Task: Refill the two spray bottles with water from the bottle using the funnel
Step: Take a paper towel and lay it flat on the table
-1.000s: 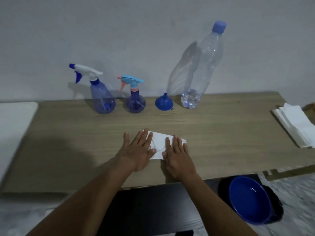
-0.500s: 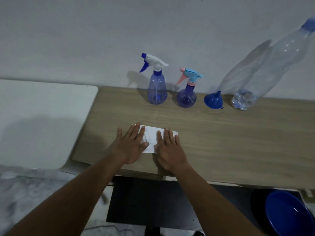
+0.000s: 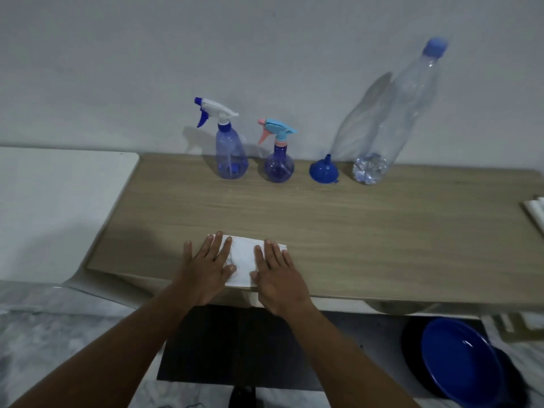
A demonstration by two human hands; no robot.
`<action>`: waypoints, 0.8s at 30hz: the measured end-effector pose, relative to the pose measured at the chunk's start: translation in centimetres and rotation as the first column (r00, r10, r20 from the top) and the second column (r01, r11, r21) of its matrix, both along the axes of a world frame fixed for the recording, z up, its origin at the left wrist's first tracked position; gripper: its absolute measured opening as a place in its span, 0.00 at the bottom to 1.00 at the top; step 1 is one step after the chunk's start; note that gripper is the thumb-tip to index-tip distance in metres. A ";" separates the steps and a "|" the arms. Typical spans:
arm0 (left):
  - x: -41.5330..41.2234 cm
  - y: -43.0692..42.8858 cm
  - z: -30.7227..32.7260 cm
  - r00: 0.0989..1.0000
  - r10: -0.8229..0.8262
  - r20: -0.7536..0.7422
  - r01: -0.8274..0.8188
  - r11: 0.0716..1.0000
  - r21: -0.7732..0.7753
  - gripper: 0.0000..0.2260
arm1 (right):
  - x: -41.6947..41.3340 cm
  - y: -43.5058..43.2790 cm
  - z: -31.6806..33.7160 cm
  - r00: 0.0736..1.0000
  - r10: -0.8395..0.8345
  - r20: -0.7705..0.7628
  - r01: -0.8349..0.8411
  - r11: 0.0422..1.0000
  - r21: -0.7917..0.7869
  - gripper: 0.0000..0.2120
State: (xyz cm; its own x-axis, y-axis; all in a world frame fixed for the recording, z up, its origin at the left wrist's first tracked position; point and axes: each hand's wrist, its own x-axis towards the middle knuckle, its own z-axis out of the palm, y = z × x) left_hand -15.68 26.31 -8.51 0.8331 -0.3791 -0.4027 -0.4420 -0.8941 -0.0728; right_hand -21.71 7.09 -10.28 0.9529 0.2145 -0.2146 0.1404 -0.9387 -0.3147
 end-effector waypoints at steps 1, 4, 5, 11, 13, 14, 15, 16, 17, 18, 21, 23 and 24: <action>-0.5 -1.8 -0.1 1.000 -0.006 0.013 0.006 1.000 -0.001 0.40 | -0.5 -1.8 0.0 1.000 -0.013 0.006 0.013 1.000 0.001 0.40; -1.9 -7.9 -0.7 0.999 0.006 0.031 -0.005 1.000 -0.028 0.34 | -2.2 -8.0 0.0 1.000 -0.022 0.005 0.022 1.000 -0.005 0.40; -2.5 -10.1 -0.9 0.999 0.016 0.030 -0.014 0.999 -0.047 0.34 | -2.7 -10.3 -0.1 1.000 -0.019 0.014 0.019 1.000 -0.008 0.40; -6.2 -23.6 -0.6 0.999 0.002 0.035 0.001 0.997 -0.076 0.35 | -6.2 -23.7 -0.1 0.999 -0.019 0.037 0.021 0.999 -0.040 0.38; -7.3 -27.8 -0.6 0.999 -0.024 0.023 0.026 0.997 -0.075 0.31 | -7.4 -28.0 0.1 0.999 -0.037 0.032 0.038 0.997 -0.061 0.38; -7.7 -29.8 -0.6 0.999 -0.030 0.018 0.031 0.995 -0.090 0.30 | -8.0 -30.0 0.2 0.999 -0.044 0.024 0.045 0.996 -0.070 0.38; -8.2 -31.8 -0.6 0.999 -0.035 0.006 0.036 0.994 -0.103 0.30 | -8.6 -32.0 0.3 0.999 -0.047 0.009 0.048 0.996 -0.075 0.39; -8.6 -33.6 -0.6 0.999 -0.041 -0.007 0.040 0.993 -0.114 0.30 | -9.1 -33.8 0.3 0.999 -0.051 -0.004 0.050 0.996 -0.079 0.39; -9.0 -35.2 -0.6 0.999 -0.047 -0.014 0.045 0.991 -0.125 0.30 | -9.5 -35.5 0.3 0.998 -0.057 -0.012 0.056 0.995 -0.081 0.40; -9.4 -36.6 -0.6 0.998 -0.052 -0.018 0.049 0.990 -0.132 0.30 | -9.9 -36.9 0.2 0.998 -0.061 -0.009 0.060 0.995 -0.084 0.40; -10.5 -39.4 -0.5 0.999 -0.048 -0.026 0.044 0.990 -0.138 0.30 | -11.1 -39.5 0.4 0.997 -0.071 -0.013 0.070 0.995 -0.075 0.44; -11.3 -40.4 -0.4 0.998 -0.058 -0.014 0.055 0.988 -0.141 0.30 | -11.9 -40.3 0.7 0.995 -0.091 -0.036 0.090 0.995 -0.040 0.40; -11.6 -40.8 -0.3 0.997 -0.073 0.000 0.072 0.988 -0.136 0.29 | -12.3 -40.7 0.9 0.993 -0.112 -0.027 0.111 0.994 -0.020 0.35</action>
